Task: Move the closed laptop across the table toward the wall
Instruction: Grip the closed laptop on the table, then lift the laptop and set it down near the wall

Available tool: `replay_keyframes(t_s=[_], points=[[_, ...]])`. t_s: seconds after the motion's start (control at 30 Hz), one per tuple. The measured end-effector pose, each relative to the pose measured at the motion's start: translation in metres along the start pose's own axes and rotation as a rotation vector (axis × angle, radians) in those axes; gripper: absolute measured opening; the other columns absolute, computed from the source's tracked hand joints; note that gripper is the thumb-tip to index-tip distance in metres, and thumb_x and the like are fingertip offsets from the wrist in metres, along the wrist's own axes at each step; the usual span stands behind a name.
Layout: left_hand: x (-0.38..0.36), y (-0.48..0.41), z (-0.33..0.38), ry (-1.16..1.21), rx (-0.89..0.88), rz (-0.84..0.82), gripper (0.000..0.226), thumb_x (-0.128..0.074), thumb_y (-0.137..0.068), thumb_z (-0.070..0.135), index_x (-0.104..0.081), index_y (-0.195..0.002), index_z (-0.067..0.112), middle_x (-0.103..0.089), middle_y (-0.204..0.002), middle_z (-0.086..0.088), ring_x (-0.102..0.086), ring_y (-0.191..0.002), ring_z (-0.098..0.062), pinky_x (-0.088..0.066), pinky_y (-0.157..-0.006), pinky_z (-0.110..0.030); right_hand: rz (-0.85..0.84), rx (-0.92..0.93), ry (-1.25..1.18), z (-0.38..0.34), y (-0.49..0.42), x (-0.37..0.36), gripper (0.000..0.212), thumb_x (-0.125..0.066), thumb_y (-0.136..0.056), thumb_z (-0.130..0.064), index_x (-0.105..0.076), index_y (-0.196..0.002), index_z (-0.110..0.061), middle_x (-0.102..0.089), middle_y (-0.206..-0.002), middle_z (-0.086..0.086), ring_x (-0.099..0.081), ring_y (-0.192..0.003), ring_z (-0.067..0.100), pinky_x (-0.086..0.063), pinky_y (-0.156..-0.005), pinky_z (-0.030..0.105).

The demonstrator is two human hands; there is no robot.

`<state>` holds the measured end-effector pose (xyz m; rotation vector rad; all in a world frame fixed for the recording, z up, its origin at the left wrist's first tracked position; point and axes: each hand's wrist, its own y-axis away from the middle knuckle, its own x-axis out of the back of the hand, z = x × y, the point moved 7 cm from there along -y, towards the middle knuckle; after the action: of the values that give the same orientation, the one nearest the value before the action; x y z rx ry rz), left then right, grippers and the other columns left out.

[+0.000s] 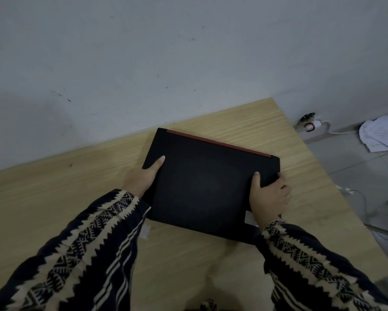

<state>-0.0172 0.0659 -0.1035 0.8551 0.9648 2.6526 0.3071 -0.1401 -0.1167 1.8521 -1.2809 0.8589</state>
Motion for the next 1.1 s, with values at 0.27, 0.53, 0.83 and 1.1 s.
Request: replay_keyframes(t_s=[0.27, 0.53, 0.83, 1.1], points=[[-0.001, 0.013, -0.008, -0.024, 0.036, -0.027, 0.112, -0.058, -0.040, 0.094, -0.064, -0.110, 0.007, -0.068, -0.110, -0.010, -0.065, -0.100, -0.034, -0.052, -0.097, -0.049, -0.197, -0.171, -0.103, 0.035, -0.005, 0.016, 0.080, -0.046, -0.074, -0.081, -0.062, -0.101, -0.007, -0.067, -0.088, 0.009, -0.064, -0.075, 0.026, -0.055, -0.069, 0.040], [0.019, 0.046, -0.021, 0.069, 0.008, 0.093, 0.085, -0.058, -0.057, 0.089, -0.064, -0.088, 0.010, -0.068, -0.092, -0.007, -0.065, -0.084, -0.028, -0.054, -0.088, -0.043, -0.243, -0.251, -0.078, 0.046, 0.011, 0.021, 0.080, -0.038, -0.087, -0.076, -0.059, -0.080, 0.000, -0.058, -0.075, 0.010, -0.056, -0.070, 0.024, -0.045, -0.070, 0.038], [0.087, 0.088, -0.043, 0.383, -0.062, 0.331, 0.080, -0.062, -0.053, 0.091, -0.076, -0.082, 0.017, -0.077, -0.086, -0.002, -0.072, -0.082, -0.025, -0.059, -0.079, -0.046, -0.490, 0.016, -0.563, -0.017, 0.037, -0.011, 0.043, -0.063, -0.089, -0.055, -0.070, -0.103, -0.015, -0.069, -0.095, -0.003, -0.066, -0.098, 0.022, -0.052, -0.083, 0.032], [0.157, 0.113, -0.031, 0.379, -0.213, 0.452, 0.069, -0.067, -0.063, 0.080, -0.073, -0.089, 0.016, -0.075, -0.093, -0.004, -0.071, -0.087, -0.027, -0.058, -0.087, -0.049, -0.607, 0.103, -0.827, -0.050, 0.080, -0.017, 0.041, -0.067, -0.090, -0.047, -0.062, -0.125, -0.025, -0.068, -0.110, -0.013, -0.064, -0.099, 0.004, -0.052, -0.086, 0.027]])
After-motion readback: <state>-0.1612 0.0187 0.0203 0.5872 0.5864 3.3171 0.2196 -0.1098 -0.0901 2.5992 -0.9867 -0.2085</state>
